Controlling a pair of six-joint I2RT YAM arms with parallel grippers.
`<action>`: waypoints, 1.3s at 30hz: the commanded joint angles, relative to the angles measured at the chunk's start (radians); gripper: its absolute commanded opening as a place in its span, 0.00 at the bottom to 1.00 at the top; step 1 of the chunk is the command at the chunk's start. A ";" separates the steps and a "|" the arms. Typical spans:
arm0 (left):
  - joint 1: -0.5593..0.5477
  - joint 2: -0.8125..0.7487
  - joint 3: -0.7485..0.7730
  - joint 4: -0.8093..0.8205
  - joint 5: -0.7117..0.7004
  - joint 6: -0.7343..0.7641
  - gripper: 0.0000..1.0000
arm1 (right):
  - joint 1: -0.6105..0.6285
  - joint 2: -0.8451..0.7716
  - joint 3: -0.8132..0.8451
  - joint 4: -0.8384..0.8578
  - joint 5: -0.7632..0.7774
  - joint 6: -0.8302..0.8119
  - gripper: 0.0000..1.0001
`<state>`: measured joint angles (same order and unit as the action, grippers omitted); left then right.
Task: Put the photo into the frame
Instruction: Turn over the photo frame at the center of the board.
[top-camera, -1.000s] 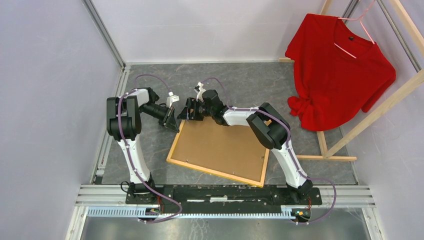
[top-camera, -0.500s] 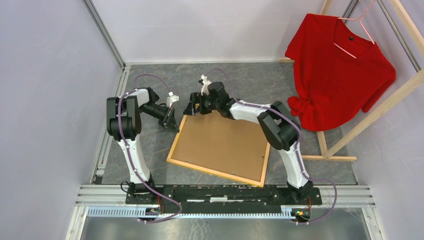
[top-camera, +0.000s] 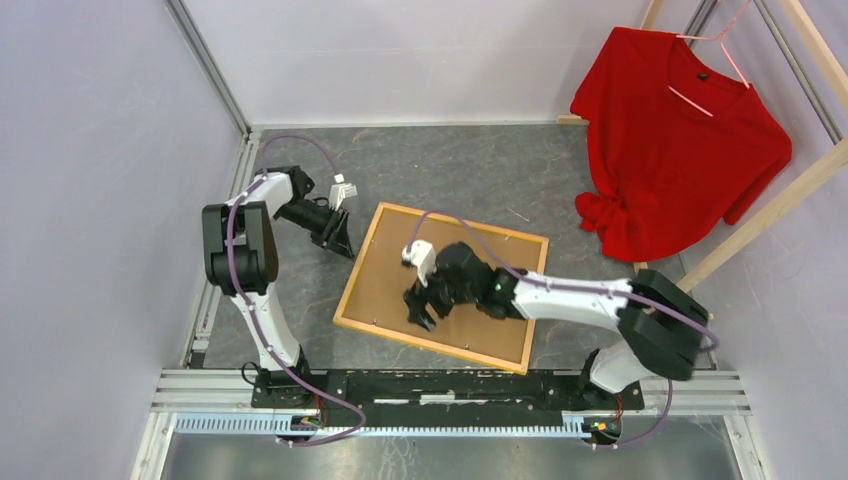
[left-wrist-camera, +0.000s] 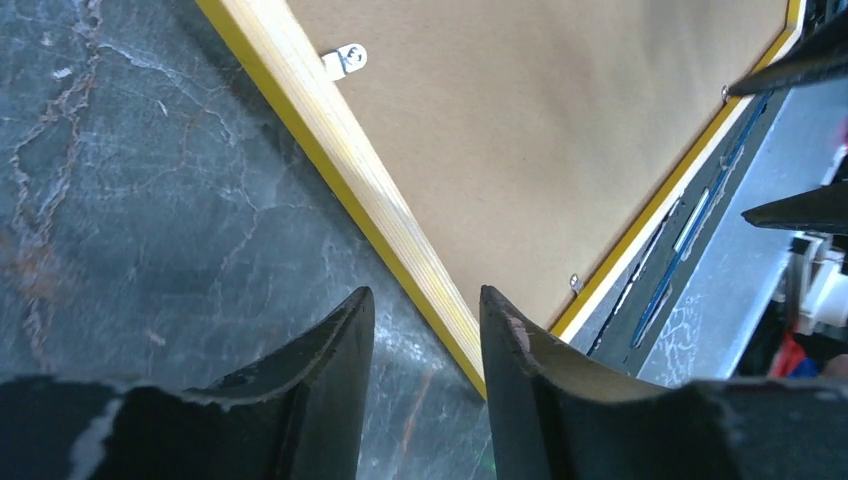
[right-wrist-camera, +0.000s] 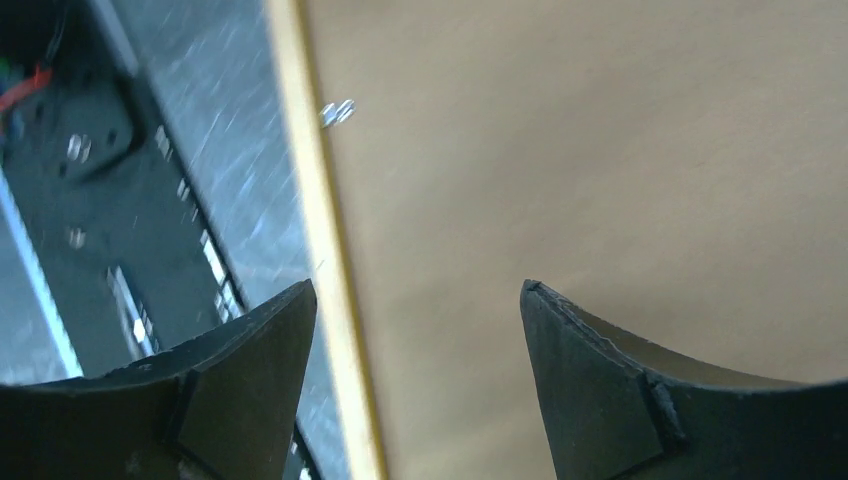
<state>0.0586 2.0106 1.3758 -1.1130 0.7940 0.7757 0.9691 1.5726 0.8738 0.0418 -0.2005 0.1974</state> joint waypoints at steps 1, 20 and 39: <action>-0.003 -0.145 -0.021 -0.063 -0.003 0.097 0.52 | 0.125 -0.187 -0.124 -0.017 0.163 -0.129 0.80; -0.003 -0.572 -0.177 -0.066 0.006 0.132 1.00 | 0.326 -0.064 -0.198 0.031 0.266 -0.164 0.49; -0.015 -1.242 -0.675 0.049 -0.066 0.875 1.00 | 0.287 -0.084 0.039 -0.151 0.282 -0.190 0.00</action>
<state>0.0544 0.9367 0.7986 -1.1221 0.7311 1.3205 1.2884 1.5208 0.7528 -0.0849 0.0818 0.0208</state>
